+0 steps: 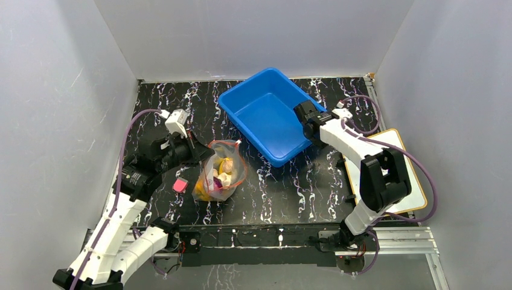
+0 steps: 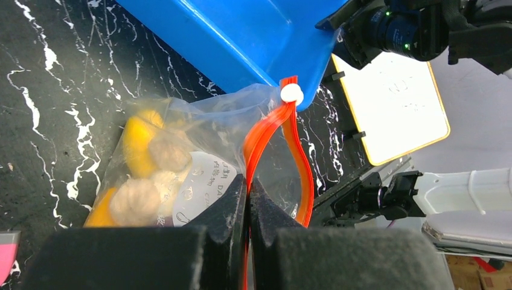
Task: Place the food in the zip-top bag and seal the zipper
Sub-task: Adjust the bin at the center of the board.
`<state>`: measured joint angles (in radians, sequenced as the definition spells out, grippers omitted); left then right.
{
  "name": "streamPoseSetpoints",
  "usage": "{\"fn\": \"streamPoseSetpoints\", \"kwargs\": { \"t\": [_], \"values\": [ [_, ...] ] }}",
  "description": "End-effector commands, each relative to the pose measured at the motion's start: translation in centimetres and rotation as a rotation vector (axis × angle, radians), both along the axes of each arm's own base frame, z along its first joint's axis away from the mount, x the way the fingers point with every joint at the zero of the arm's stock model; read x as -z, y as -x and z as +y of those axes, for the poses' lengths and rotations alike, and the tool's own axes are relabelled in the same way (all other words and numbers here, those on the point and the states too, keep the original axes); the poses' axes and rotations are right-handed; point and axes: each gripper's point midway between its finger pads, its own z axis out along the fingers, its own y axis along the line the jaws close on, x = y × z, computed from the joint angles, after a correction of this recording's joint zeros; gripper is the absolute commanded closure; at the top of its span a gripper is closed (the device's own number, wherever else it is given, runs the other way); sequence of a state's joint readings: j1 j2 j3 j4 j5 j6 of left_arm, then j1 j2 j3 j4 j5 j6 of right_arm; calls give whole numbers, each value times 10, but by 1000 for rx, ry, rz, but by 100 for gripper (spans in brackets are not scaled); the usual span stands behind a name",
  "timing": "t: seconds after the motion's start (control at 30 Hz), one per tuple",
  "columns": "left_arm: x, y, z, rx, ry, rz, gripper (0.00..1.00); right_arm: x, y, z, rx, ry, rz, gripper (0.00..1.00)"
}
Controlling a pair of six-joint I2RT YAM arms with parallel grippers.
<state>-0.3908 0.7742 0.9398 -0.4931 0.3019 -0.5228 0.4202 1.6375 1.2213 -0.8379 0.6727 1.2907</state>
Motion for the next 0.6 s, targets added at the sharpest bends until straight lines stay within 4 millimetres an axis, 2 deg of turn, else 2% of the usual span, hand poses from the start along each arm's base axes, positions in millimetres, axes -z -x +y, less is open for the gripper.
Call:
{"fn": "streamPoseSetpoints", "kwargs": {
  "t": [0.0,0.13,0.3,0.37,0.43,0.5,0.57],
  "values": [
    [-30,1,-13,82,49,-86,100,-37,-18,-2,-97,44,-87,45],
    [-31,5,-23,158,61,-84,100,-68,-21,7,-327,87,-131,33],
    [-28,10,-29,247,42,-97,100,-111,-12,27,-705,178,-192,31],
    [-29,13,-30,274,36,-116,100,-129,-5,41,-885,199,-229,31],
    [-31,17,-31,301,34,-143,100,-148,7,62,-1085,205,-298,32],
    [-33,20,-31,323,34,-169,100,-167,30,92,-1345,193,-427,34],
    [-34,23,-32,345,35,-194,100,-172,54,111,-1537,212,-555,36]
  ]
}}
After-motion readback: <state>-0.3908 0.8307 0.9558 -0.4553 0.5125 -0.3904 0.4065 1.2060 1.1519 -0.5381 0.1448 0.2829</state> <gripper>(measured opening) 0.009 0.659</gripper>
